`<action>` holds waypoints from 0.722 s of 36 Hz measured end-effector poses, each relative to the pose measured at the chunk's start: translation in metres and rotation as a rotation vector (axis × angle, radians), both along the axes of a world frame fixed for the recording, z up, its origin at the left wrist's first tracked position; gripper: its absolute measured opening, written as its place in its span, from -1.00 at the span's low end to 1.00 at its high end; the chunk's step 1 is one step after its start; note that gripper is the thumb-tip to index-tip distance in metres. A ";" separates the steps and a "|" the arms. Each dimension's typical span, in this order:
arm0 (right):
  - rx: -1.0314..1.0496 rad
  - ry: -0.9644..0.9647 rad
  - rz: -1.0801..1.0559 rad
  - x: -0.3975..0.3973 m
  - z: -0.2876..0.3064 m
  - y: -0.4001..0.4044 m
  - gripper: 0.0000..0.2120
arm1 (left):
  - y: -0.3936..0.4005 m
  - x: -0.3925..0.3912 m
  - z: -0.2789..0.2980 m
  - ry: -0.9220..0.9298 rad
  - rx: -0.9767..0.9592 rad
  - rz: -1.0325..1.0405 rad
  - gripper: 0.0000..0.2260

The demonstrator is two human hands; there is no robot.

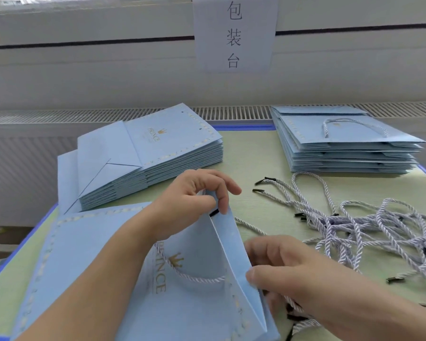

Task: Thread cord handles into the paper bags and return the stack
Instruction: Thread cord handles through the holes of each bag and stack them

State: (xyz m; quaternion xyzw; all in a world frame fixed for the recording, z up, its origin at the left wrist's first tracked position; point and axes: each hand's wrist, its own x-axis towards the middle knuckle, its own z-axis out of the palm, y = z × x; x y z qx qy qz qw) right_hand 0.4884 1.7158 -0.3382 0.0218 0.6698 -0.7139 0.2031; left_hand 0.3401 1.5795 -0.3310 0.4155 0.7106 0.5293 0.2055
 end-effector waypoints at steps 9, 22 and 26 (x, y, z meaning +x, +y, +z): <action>0.502 0.381 -0.148 -0.001 -0.007 -0.007 -0.63 | 0.003 -0.005 -0.006 0.020 -0.014 -0.017 -0.76; 0.547 0.373 0.006 -0.012 -0.003 -0.008 -0.85 | 0.003 -0.006 -0.008 0.010 -0.008 0.007 -0.81; 0.536 0.366 0.047 -0.012 -0.001 -0.007 -0.84 | 0.003 -0.004 -0.006 -0.036 0.026 0.002 -0.79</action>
